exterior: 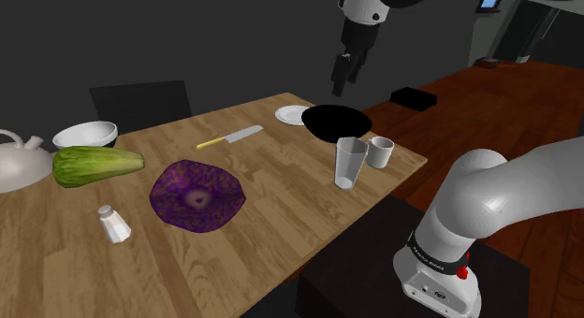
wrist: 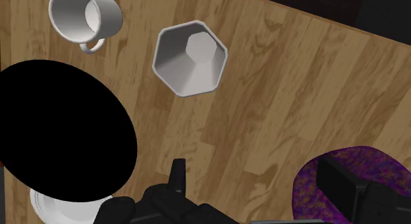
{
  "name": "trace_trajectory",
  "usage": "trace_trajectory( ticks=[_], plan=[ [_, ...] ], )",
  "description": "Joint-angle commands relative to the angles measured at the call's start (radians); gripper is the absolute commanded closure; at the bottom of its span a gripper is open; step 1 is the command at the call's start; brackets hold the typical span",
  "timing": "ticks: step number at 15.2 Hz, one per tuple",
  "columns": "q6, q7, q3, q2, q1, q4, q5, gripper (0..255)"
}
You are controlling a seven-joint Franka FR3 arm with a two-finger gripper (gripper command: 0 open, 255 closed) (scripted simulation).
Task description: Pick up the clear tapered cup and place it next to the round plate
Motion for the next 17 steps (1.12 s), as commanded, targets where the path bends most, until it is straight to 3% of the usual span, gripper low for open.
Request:
trace_trajectory(
  ticks=[1,17],
  plan=[
    [0.000,0.000,0.000,0.000,0.000,0.000,0.000,0],
    [0.323,-0.049,-0.048,0.005,-0.013,-0.462,-0.046,0]
  ],
)
